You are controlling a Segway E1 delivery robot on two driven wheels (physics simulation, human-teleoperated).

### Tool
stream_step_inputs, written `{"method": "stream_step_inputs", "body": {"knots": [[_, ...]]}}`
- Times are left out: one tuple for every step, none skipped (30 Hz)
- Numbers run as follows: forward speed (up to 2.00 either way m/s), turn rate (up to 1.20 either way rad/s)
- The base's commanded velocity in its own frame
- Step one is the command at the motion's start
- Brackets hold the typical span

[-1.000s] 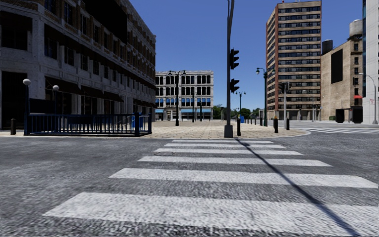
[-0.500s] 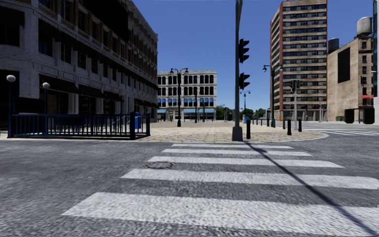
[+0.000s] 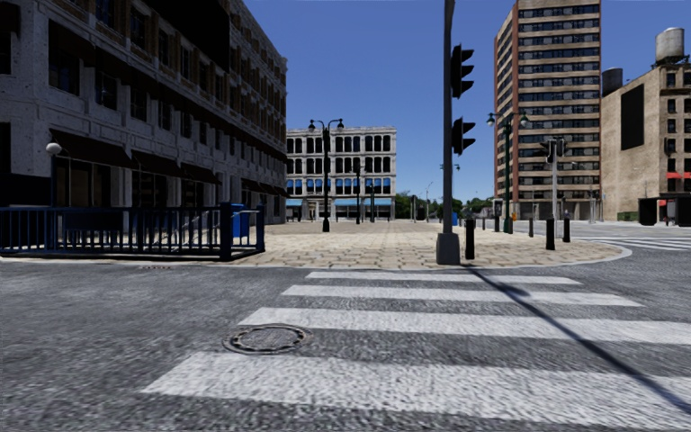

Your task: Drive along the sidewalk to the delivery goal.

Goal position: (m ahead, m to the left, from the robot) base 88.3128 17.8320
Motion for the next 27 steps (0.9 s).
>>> {"method": "stream_step_inputs", "body": {"knots": [[1.97,0.0],[1.97,0.0],[2.0,0.0],[2.0,0.0],[2.0,0.0],[2.0,0.0],[2.0,-0.05],[1.99,-0.52],[1.99,-0.52],[1.99,-0.6],[1.99,-0.64],[1.99,-0.66],[1.99,-0.66],[1.99,-0.67],[1.99,-0.67],[1.99,-0.67],[1.99,-0.67],[1.99,-0.67],[1.99,-0.67],[1.99,-0.67],[1.99,-0.53],[1.99,-0.22],[1.99,0.0],[1.99,0.0],[1.99,0.0],[1.99,0.0],[1.99,0.0]]}}
